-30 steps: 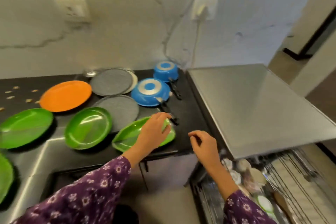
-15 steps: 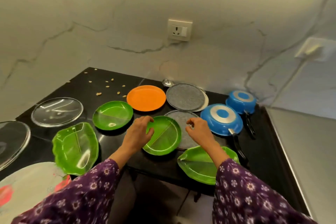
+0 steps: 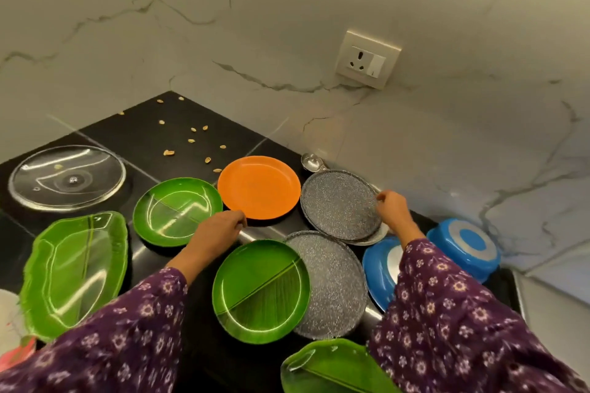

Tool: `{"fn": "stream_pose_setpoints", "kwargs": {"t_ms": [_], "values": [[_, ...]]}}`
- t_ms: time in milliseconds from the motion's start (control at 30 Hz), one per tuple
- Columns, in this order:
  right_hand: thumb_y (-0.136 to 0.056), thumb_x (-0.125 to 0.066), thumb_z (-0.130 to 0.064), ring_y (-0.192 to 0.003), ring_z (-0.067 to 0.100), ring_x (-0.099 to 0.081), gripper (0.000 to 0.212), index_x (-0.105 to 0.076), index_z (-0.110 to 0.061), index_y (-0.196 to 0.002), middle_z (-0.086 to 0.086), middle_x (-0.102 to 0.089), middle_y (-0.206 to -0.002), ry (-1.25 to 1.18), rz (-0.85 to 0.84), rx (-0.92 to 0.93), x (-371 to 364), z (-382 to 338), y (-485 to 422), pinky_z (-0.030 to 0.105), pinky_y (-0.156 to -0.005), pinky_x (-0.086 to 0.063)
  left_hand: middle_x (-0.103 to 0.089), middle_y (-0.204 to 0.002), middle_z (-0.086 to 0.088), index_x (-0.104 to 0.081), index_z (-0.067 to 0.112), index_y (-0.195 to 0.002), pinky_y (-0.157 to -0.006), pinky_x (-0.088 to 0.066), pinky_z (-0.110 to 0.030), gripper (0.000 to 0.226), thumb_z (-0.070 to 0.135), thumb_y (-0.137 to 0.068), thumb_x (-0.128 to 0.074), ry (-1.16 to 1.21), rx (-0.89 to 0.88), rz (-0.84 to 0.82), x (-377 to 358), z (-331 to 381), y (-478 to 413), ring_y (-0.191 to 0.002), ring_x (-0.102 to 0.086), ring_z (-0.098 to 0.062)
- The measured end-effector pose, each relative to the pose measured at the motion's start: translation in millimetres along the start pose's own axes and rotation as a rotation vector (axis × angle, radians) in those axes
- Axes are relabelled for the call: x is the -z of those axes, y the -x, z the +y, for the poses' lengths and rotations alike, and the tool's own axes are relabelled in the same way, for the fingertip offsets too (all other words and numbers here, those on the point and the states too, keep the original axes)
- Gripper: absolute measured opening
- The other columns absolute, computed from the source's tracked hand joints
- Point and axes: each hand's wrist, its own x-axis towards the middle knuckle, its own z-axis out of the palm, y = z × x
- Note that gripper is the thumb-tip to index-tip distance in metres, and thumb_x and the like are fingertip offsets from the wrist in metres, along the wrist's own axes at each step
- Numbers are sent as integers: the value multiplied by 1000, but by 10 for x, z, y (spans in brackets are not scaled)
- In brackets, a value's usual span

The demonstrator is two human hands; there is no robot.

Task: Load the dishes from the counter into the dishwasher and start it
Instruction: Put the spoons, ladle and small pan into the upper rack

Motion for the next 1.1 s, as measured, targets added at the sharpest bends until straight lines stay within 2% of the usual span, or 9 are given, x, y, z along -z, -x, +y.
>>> {"fn": "stream_pose_setpoints", "kwargs": {"t_ms": [167,300,467,600,733,833,967,1033,1100], "values": [[-90,-52,0,-117,34,-54,34,-59,2,-123,21,-59,-124,85,-73,60,27,185,-492,37,-99,-39,-65,-113,4,-63,27,-111,-76,-46,-29,21,26,-97,-48,-242,-53,-139,-78,41,-221,-102,-60,-17],[-89,-49,3,-118,34,-53,35,-58,-1,-123,20,-59,-125,121,-142,130,-63,73,-761,37,-100,-39,-66,-114,5,-64,26,-114,-77,-49,-30,23,24,-97,-49,-278,-134,-199,-116,249,-405,-101,-62,-18],[-94,-43,-2,-94,30,-60,28,-61,0,-115,20,-63,-113,113,-7,246,-197,-364,-926,30,-78,-45,-67,-110,-3,-66,21,-114,-70,-50,-33,24,19,-98,-48,-348,-218,-222,-212,509,-632,-97,-63,-24],[-95,-42,-10,-84,28,-58,26,-64,-5,-109,17,-64,-105,220,-68,355,-345,-787,-1056,29,-69,-43,-66,-101,-8,-66,12,-103,-59,-41,-32,21,8,-95,-47,-492,-256,-275,-275,640,-712,-88,-64,-28],[-95,-41,-18,-82,29,-54,27,-62,-3,-100,15,-62,-102,382,-150,281,-508,-1040,-1199,32,-67,-43,-63,-94,-13,-51,9,-74,-58,-37,-32,21,-1,-91,-45,-542,-271,-310,-286,670,-738,-84,-64,-28],[-92,-45,-14,-81,29,-54,22,-61,-1,-99,15,-61,-98,409,-207,224,-606,-1158,-1282,33,-68,-44,-59,-86,-12,-50,10,-74,-58,-37,-32,23,-5,-90,-46,-523,-281,-307,-294,679,-748,-82,-63,-29],[-88,-53,-15,-78,28,-52,14,-58,-3,-93,14,-58,-93,359,-221,150,-671,-1228,-1388,34,-66,-44,-39,-63,-5,-27,12,-57,-55,-35,-32,40,-9,-84,-47,-468,-319,-288,-313,656,-715,-68,-51,-26],[-84,-59,-18,-78,27,-55,13,-58,-6,-85,12,-60,-92,314,-225,128,-712,-1247,-1443,33,-65,-45,-48,-65,-11,-28,10,-56,-54,-35,-33,38,-10,-82,-47,-435,-328,-282,-339,608,-708,-67,-53,-27],[-81,-64,-23,-82,28,-60,16,-64,-7,-85,11,-64,-91,251,-214,133,-749,-1282,-1459,34,-69,-51,-55,-66,-14,-46,5,-60,-52,-37,-33,25,-11,-81,-48,-406,-312,-289,-372,556,-708,-65,-56,-28]]}}
